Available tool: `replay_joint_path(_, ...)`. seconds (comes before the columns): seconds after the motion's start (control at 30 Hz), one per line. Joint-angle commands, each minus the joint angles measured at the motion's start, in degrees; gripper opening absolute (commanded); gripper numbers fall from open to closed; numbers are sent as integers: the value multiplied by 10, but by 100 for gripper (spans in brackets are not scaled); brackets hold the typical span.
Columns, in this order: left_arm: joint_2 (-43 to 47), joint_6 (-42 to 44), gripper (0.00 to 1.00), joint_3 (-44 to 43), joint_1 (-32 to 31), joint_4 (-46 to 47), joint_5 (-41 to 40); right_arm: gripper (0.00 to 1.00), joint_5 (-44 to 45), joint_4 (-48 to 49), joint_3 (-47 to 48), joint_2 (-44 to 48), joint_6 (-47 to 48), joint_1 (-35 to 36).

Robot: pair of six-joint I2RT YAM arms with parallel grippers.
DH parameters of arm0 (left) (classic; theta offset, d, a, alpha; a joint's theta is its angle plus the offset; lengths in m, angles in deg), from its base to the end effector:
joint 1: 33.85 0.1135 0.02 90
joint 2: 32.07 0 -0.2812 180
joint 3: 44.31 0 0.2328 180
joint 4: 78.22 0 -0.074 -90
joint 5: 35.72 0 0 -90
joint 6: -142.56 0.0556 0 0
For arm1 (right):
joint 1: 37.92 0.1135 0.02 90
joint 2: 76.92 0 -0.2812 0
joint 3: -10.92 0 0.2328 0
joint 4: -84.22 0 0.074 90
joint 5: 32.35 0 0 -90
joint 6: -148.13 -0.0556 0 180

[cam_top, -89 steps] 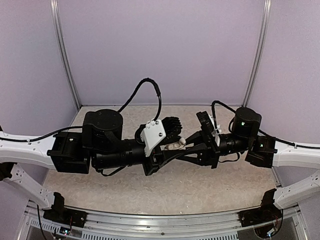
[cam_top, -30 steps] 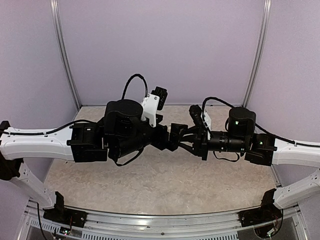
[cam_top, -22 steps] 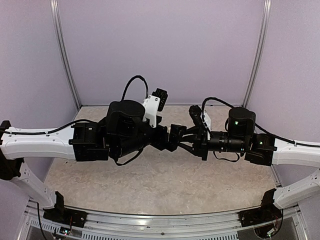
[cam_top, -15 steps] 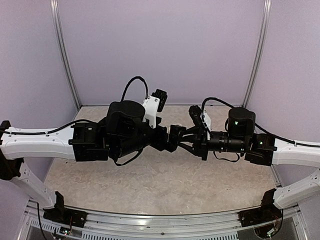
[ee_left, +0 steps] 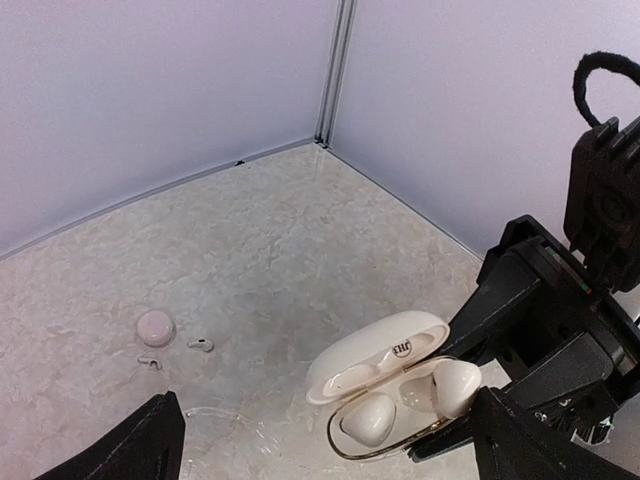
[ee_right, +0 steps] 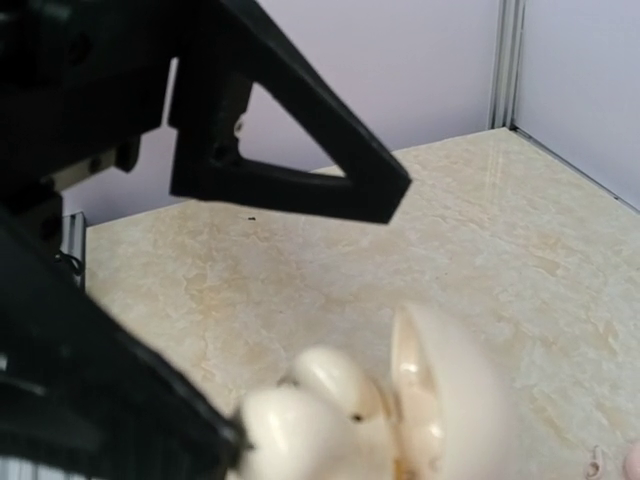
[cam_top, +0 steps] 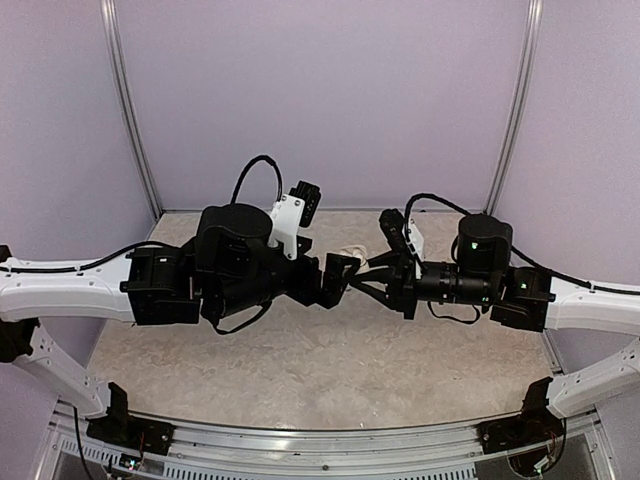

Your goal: Insert the wireless bluetooth earbuds into the charging case

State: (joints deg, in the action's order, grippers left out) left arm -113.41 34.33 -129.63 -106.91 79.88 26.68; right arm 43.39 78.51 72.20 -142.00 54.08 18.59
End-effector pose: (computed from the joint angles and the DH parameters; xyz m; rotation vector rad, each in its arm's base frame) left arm 0.1200 -0.3055 0.3697 0.5640 1.8127 -0.6513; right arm 0.1320 0.2243 0.3320 -0.9810 1.5534 0.9771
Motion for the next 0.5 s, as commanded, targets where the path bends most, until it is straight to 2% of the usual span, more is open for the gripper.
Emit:
replay_joint_path(0.0,18,-6,99,11,8,-8,-16,0,-10,9,11,16,5,5)
replay_joint_path(0.47,35,6,99,22,9,-6,-22,0,-40,28,4,18,4,5)
